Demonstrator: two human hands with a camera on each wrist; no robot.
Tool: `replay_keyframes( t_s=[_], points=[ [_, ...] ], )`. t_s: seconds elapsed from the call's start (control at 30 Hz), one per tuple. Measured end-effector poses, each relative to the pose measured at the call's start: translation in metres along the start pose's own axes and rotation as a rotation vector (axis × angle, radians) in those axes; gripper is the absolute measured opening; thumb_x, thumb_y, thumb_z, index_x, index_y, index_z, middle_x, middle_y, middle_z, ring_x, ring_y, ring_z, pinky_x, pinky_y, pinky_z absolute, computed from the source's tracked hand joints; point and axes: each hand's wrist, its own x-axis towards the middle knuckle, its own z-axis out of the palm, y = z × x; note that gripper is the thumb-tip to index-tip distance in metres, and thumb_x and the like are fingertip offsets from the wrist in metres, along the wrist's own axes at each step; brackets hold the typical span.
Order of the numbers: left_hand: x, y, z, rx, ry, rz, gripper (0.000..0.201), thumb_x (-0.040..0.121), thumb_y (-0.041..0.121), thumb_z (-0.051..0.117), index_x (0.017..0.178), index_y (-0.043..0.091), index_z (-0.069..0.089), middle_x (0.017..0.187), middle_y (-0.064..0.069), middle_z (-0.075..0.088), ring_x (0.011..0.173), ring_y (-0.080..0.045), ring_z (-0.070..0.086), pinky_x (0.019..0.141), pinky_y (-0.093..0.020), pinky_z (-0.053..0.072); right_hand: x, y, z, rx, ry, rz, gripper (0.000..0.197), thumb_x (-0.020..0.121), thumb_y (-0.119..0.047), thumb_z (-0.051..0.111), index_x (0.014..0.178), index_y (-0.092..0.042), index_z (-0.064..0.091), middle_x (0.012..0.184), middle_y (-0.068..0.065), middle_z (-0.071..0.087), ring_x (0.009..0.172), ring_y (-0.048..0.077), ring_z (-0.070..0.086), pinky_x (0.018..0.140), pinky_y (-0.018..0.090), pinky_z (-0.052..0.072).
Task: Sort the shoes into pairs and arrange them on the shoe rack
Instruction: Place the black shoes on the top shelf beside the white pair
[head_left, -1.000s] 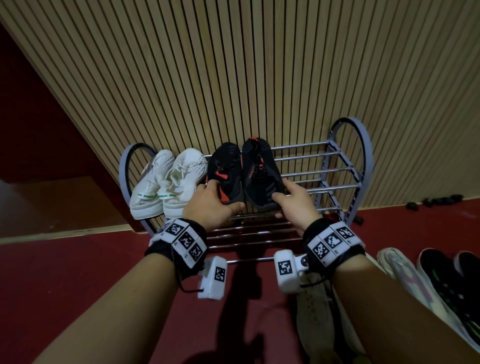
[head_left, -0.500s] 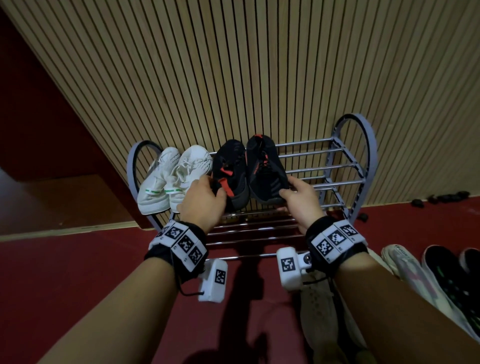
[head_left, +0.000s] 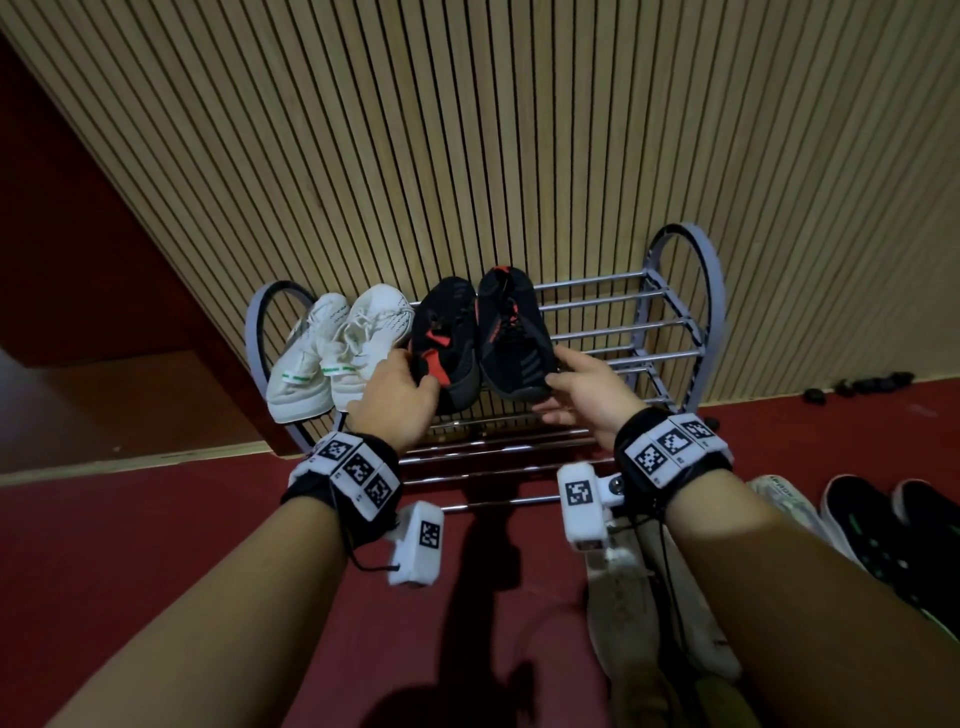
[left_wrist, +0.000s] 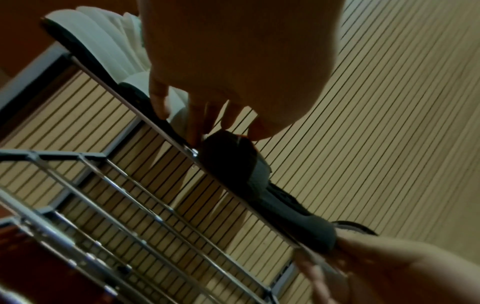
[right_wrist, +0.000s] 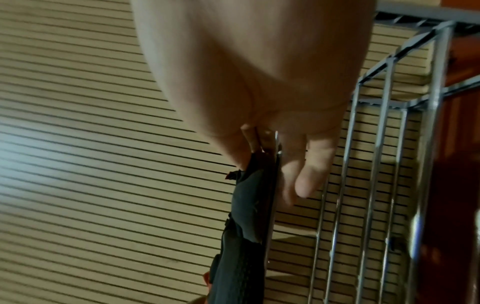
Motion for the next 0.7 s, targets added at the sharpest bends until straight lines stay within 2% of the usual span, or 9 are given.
replay_keyframes(
  t_s=[0.07, 0.17, 0.23, 0.3, 0.4, 0.47, 0.53, 0.6, 0.7],
  points=[
    [-0.004, 0.009, 0.004, 0.102, 0.024, 0.015, 0.053, 0.079, 0.048, 0.047, 0.125, 0.02, 0.049, 0.121, -0.009, 0.056, 0.112, -0.034, 0.053, 0.094, -0.049, 0.046, -0.007, 0.002, -0.003, 0.03, -0.01, 0.025, 0.055, 0.098, -0.009, 0.045, 0.149, -0.025, 0.033, 0.128, 0.008, 0.061, 0.096, 0.026, 0.068, 0.065, 0.029, 0.056],
    [-0.018, 0.029, 0.012, 0.235, 0.145, 0.136, 0.048, 0.082, 0.035, 0.055, 0.128, 0.02, 0.053, 0.127, -0.008, 0.049, 0.117, -0.032, 0.043, 0.098, -0.044, 0.042, -0.021, 0.006, -0.009, 0.027, 0.015, 0.023, 0.054, 0.098, -0.008, 0.046, 0.149, -0.023, 0.033, 0.129, 0.008, 0.057, 0.101, 0.025, 0.068, 0.068, 0.032, 0.057],
    [-0.028, 0.046, 0.021, 0.189, 0.212, 0.251, 0.04, 0.081, 0.029, 0.056, 0.12, 0.019, 0.059, 0.123, -0.007, 0.05, 0.115, -0.03, 0.044, 0.097, -0.043, 0.042, -0.031, 0.01, -0.018, 0.019, 0.036, 0.014, 0.052, 0.098, -0.007, 0.047, 0.146, -0.02, 0.036, 0.12, 0.003, 0.056, 0.102, 0.026, 0.068, 0.069, 0.033, 0.056],
    [-0.038, 0.061, 0.038, 0.062, 0.183, 0.365, 0.03, 0.082, 0.022, 0.056, 0.111, 0.016, 0.063, 0.116, -0.004, 0.052, 0.108, -0.026, 0.05, 0.093, -0.038, 0.045, -0.04, 0.016, -0.033, 0.006, 0.078, 0.021, 0.05, 0.096, -0.007, 0.049, 0.144, -0.017, 0.039, 0.12, 0.0, 0.053, 0.098, 0.027, 0.069, 0.066, 0.032, 0.055],
    [-0.065, 0.081, 0.077, -0.041, 0.024, 0.521, 0.018, 0.08, 0.014, 0.057, 0.096, 0.013, 0.064, 0.1, -0.002, 0.054, 0.092, -0.022, 0.056, 0.082, -0.034, 0.047, -0.049, 0.033, -0.057, -0.011, 0.164, 0.057, 0.045, 0.094, -0.006, 0.051, 0.138, -0.014, 0.045, 0.127, 0.006, 0.056, 0.085, 0.025, 0.068, 0.059, 0.029, 0.053],
    [-0.084, 0.084, 0.11, -0.017, -0.147, 0.544, 0.019, 0.077, 0.017, 0.056, 0.094, 0.013, 0.064, 0.096, -0.003, 0.054, 0.091, -0.023, 0.057, 0.082, -0.036, 0.047, -0.056, 0.048, -0.074, -0.03, 0.225, 0.112, 0.038, 0.092, -0.005, 0.051, 0.129, -0.012, 0.051, 0.113, 0.013, 0.063, 0.074, 0.022, 0.067, 0.054, 0.029, 0.05],
    [-0.103, 0.077, 0.143, 0.061, -0.328, 0.529, 0.025, 0.076, 0.026, 0.053, 0.097, 0.016, 0.064, 0.099, -0.002, 0.054, 0.095, -0.024, 0.056, 0.084, -0.036, 0.048, -0.065, 0.068, -0.09, -0.087, 0.268, 0.182, 0.029, 0.09, -0.002, 0.051, 0.117, -0.011, 0.057, 0.095, 0.014, 0.065, 0.064, 0.021, 0.062, 0.054, 0.031, 0.048],
    [-0.116, 0.062, 0.174, 0.127, -0.466, 0.483, 0.027, 0.077, 0.029, 0.052, 0.098, 0.015, 0.063, 0.101, -0.004, 0.055, 0.097, -0.026, 0.057, 0.085, -0.035, 0.047, -0.073, 0.092, -0.106, -0.167, 0.296, 0.266, 0.018, 0.088, 0.001, 0.051, 0.097, -0.012, 0.062, 0.084, 0.013, 0.062, 0.063, 0.024, 0.061, 0.057, 0.035, 0.048],
    [-0.123, 0.04, 0.209, 0.296, -0.653, 0.362, 0.036, 0.078, 0.039, 0.05, 0.104, 0.018, 0.062, 0.107, -0.006, 0.053, 0.098, -0.029, 0.057, 0.088, -0.037, 0.048, -0.08, 0.134, -0.124, -0.291, 0.306, 0.374, 0.021, 0.084, 0.001, 0.045, 0.071, -0.014, 0.052, 0.077, 0.018, 0.053, 0.064, 0.026, 0.053, 0.051, 0.03, 0.038]
  ],
)
